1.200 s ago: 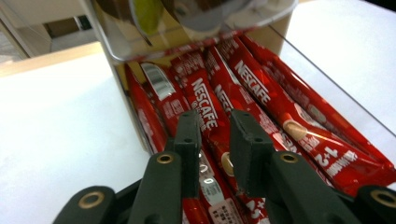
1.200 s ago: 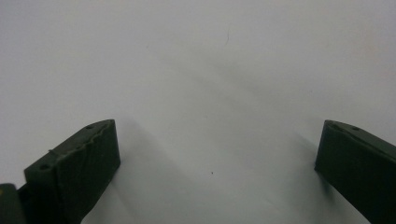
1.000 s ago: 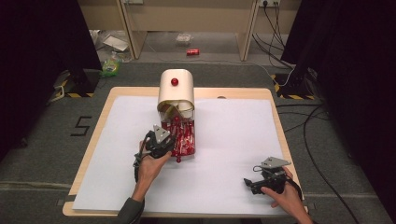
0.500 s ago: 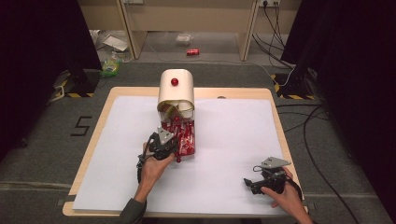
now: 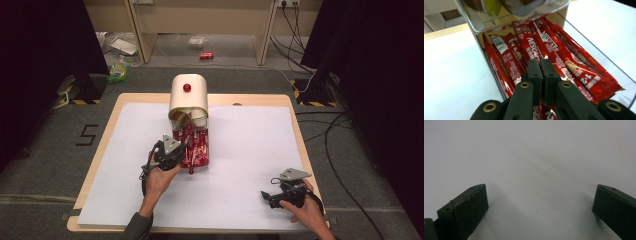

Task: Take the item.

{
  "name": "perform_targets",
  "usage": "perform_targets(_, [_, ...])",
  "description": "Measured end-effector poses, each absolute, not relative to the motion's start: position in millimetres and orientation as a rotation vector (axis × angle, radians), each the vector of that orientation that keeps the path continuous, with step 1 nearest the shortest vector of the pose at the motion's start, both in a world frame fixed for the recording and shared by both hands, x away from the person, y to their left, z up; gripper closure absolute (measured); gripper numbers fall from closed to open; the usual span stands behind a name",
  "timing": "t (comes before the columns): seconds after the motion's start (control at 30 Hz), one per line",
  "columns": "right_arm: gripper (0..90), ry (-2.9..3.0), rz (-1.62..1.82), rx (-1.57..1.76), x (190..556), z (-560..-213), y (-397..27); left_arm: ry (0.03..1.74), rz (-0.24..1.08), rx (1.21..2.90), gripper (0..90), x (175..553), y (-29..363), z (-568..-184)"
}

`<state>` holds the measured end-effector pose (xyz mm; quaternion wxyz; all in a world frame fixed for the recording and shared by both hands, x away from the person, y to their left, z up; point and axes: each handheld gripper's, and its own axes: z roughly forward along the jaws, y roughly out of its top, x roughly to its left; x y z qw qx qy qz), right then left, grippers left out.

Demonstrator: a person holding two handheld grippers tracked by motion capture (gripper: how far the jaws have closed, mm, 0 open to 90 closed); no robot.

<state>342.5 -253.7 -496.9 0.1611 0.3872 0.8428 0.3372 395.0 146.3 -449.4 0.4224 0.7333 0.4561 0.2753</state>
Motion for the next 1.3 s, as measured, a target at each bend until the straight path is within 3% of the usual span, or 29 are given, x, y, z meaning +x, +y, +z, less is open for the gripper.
perform_targets(0.3, [0.6,2.406,0.965,1.103,342.4,-496.9,-253.7,1.117,0.630,1.854,86.8,388.4,154.0,-440.0])
perform_targets(1.3, [0.6,2.403,0.964,1.103,342.2,-496.9,-253.5,1.093,0.636,1.855,87.2,347.2,170.4,-424.8])
